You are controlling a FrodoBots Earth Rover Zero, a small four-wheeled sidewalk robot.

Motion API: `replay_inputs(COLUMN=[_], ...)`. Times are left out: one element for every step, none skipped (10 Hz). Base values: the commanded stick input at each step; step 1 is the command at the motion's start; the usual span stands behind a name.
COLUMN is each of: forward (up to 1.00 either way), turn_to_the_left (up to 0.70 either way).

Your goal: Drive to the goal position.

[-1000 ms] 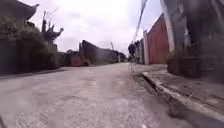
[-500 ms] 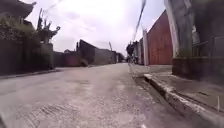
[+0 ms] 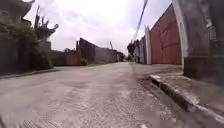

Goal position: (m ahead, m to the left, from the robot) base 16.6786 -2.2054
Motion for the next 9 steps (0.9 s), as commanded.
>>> replay_inputs(forward=[1.0, 1.0, 1.0, 1.0, 1.0, 1.0, 1.0, 1.0, 1.0], turn_to_the_left=[0.0, 0.0, 0.0, 0.0, -0.22, -0.4, -0.4, -0.4, 0.0])
